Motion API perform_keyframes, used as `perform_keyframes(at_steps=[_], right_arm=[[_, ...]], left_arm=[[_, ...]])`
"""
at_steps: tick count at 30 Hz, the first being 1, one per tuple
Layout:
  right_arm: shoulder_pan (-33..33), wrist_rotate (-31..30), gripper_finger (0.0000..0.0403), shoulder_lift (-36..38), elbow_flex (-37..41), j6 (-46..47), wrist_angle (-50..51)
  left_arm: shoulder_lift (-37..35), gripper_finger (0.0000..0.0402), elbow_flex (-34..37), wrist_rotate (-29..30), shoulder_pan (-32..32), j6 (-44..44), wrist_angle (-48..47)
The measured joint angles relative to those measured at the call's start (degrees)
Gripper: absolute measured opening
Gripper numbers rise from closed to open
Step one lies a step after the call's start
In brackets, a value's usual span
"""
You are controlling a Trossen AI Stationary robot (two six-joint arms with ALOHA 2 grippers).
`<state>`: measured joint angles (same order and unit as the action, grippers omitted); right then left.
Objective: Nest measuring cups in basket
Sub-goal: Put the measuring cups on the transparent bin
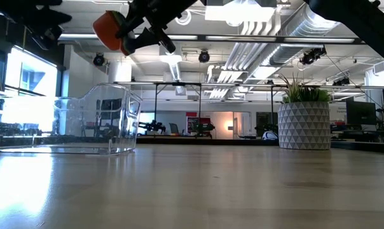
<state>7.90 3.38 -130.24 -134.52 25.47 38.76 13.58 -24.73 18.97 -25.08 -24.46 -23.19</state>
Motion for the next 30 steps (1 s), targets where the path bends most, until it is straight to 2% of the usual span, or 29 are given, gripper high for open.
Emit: perform_keyframes(at_steps=[4, 7, 10, 15, 24, 30], right_arm=[[0.5, -0.1, 0.0135, 0.4, 0.0, -0.1, 0.2], [0.9, -0.1, 0.0135, 0.4, 0.0, -0.5, 0.5], [1.4, -0.1, 0.0135, 0.4, 0.0, -0.6, 0.5], [1.9, 0.2, 0.0135, 0.4, 0.0, -1.5, 0.5], [2.1, 0.5, 0.0135, 0.4, 0.0, -3.0, 0.5], [2.1, 1.2, 0.0135, 0.4, 0.0, -3.5, 0.4]], left_arm=[[0.9, 0.0131, 0.0, 6.0, 1.0, 0.8, -4.1], [2.6, 0.0131, 0.0, 6.0, 3.3, -2.3, -8.1], [5.0, 0.0131, 0.0, 3.4, 6.1, -5.0, -11.3], [9.7, 0.0131, -2.8, 0.9, 11.1, -5.4, -16.2], [15.4, 0.0131, -12.6, 4.7, 21.0, -5.4, -33.0], [16.8, 0.0131, -15.3, 6.2, 27.5, -5.9, -40.2]])
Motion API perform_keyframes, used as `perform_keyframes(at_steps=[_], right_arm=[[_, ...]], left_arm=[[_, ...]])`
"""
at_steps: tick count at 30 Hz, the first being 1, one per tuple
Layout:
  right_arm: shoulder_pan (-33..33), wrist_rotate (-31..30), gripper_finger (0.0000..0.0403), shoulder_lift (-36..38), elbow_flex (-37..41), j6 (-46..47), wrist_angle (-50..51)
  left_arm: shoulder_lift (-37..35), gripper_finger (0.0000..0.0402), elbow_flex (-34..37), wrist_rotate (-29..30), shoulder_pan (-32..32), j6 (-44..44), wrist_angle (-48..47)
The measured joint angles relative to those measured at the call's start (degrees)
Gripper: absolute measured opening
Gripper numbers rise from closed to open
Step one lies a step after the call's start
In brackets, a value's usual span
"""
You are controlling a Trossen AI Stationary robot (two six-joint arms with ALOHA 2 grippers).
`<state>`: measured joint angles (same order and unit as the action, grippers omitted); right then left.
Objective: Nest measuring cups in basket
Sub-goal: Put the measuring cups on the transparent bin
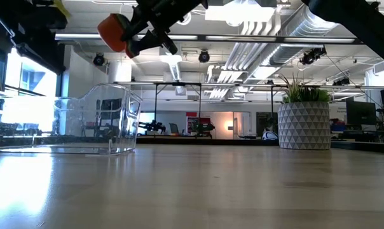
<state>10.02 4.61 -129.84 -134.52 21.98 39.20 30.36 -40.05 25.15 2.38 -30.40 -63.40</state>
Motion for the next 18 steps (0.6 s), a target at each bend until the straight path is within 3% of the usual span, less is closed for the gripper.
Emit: perform_keyframes(at_steps=[11, 18], right_arm=[[0.0, 0.1, 0.0135, 0.0, 0.0, -0.5, 0.0], [0.0, 0.4, 0.0135, 0.0, 0.0, -1.1, 0.0]], left_arm=[[3.7, 0.0131, -0.2, -1.2, 10.4, -7.9, -8.2], [7.0, 0.0131, -0.2, -2.3, 15.2, -8.4, -11.9]])
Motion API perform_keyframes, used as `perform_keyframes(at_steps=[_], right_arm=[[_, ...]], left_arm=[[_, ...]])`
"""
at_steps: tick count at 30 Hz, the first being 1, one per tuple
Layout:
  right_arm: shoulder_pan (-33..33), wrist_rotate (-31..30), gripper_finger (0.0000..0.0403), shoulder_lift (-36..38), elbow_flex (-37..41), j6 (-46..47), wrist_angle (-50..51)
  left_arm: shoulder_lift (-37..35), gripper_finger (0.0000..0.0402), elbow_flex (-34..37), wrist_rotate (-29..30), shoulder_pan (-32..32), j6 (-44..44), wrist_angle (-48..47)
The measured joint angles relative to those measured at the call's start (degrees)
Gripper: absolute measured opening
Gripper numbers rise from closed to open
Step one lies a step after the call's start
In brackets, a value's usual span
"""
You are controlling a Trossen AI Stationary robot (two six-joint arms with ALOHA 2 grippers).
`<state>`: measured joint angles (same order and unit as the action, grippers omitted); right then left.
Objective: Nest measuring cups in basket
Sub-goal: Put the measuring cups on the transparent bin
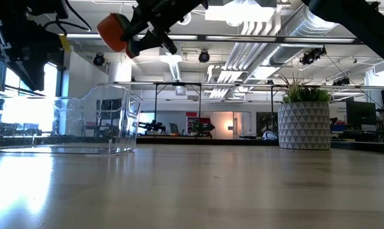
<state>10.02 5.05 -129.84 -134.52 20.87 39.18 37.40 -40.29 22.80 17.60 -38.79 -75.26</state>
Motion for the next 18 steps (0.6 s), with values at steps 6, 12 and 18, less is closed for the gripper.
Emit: perform_keyframes(at_steps=[6, 12, 18], right_arm=[[0.0, 0.1, 0.0135, 0.0, 0.0, -0.4, 0.0], [0.0, 0.1, 0.0135, 0.0, 0.0, -0.4, 0.0], [0.1, 0.5, 0.0135, 0.0, 0.0, -0.4, 0.0]], left_arm=[[3.6, 0.0131, 0.0, 0.0, 3.5, 0.9, -2.7], [7.4, 0.0131, 0.0, -1.4, 6.4, 4.3, -3.1], [12.3, 0.0131, 0.0, -3.0, 8.2, 7.1, -3.2]])
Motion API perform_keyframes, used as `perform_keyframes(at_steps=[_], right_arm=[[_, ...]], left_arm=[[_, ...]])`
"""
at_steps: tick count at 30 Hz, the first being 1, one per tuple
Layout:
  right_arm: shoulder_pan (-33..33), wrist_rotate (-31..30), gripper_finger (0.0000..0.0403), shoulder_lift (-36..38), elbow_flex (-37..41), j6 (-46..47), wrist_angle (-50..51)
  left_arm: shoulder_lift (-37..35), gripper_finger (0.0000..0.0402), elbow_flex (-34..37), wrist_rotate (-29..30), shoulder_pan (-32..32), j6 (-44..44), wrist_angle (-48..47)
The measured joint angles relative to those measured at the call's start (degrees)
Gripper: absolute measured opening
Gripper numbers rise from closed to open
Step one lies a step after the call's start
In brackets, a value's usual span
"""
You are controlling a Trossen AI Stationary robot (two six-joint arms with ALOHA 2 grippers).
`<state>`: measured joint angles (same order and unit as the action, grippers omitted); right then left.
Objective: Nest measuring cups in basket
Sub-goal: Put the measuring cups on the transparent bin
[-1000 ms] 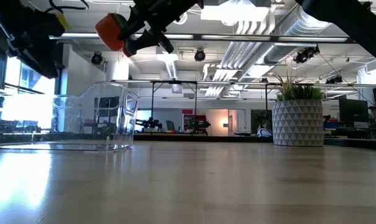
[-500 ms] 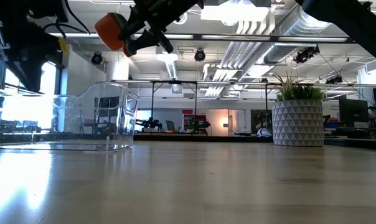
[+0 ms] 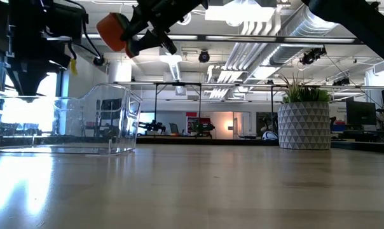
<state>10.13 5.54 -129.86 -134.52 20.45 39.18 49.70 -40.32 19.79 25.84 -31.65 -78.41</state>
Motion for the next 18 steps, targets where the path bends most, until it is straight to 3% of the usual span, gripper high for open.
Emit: perform_keyframes(at_steps=[18], right_arm=[[0.1, 0.1, 0.0135, 0.0, 0.0, 0.0, -0.7]], left_arm=[[8.8, 0.0131, 0.0, -1.7, 0.4, 3.0, -0.1]])
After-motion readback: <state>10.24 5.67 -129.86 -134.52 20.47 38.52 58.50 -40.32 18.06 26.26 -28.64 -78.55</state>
